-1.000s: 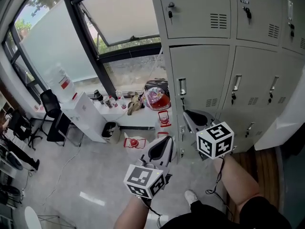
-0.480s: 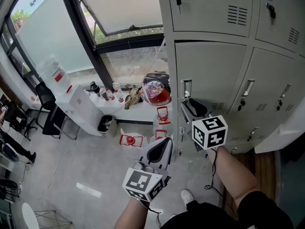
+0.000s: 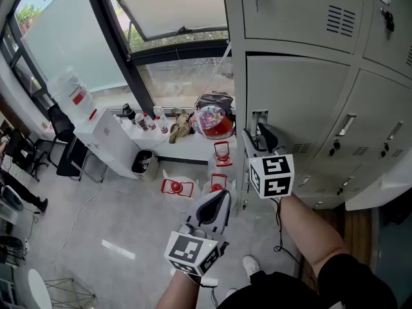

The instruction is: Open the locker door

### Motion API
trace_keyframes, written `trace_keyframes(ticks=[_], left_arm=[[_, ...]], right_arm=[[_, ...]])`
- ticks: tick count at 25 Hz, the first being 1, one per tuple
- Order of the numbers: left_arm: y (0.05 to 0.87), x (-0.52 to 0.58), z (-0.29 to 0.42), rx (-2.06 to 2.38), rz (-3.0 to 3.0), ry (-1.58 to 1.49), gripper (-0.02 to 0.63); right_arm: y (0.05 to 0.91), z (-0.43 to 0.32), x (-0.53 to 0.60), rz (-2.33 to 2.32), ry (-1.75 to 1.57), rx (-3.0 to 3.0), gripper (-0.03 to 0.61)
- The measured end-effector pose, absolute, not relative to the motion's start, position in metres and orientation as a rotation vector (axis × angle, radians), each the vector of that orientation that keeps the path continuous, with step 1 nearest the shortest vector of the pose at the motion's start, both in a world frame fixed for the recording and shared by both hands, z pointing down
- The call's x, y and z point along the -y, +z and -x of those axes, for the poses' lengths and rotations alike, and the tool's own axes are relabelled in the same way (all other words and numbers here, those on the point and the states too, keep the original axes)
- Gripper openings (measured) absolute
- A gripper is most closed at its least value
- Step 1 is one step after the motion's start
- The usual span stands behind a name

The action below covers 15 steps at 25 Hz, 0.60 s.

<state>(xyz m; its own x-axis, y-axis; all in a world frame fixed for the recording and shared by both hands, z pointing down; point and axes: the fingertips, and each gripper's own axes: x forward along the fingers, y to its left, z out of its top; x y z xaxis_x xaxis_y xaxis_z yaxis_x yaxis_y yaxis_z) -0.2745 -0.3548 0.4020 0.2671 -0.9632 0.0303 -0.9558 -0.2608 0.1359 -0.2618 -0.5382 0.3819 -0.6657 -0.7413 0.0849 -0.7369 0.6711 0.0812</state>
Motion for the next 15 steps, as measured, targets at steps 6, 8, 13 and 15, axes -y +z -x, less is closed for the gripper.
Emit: trace_keyframes(ticks=[6, 8, 13, 15], left_arm=[[0.403, 0.349, 0.284, 1.853, -2.37, -0.087, 0.017], [0.404, 0.346, 0.286, 1.863, -2.362, -0.083, 0.017], [0.406, 0.337, 0.293, 1.888, -2.338, -0.067, 0.017], [0.406, 0.335, 0.295, 1.9, -2.327, -0.064, 0.017]], right_arm=[[0.385, 0.27, 0.551, -1.324, -0.101, 2.705, 0.242], [0.389, 0.272, 0.555, -1.338, -0.077, 2.685, 0.244], [0.395, 0.273, 0.56, -1.374, -0.044, 2.647, 0.206], [0.395, 0.27, 0.562, -1.392, -0.045, 2.642, 0.171]])
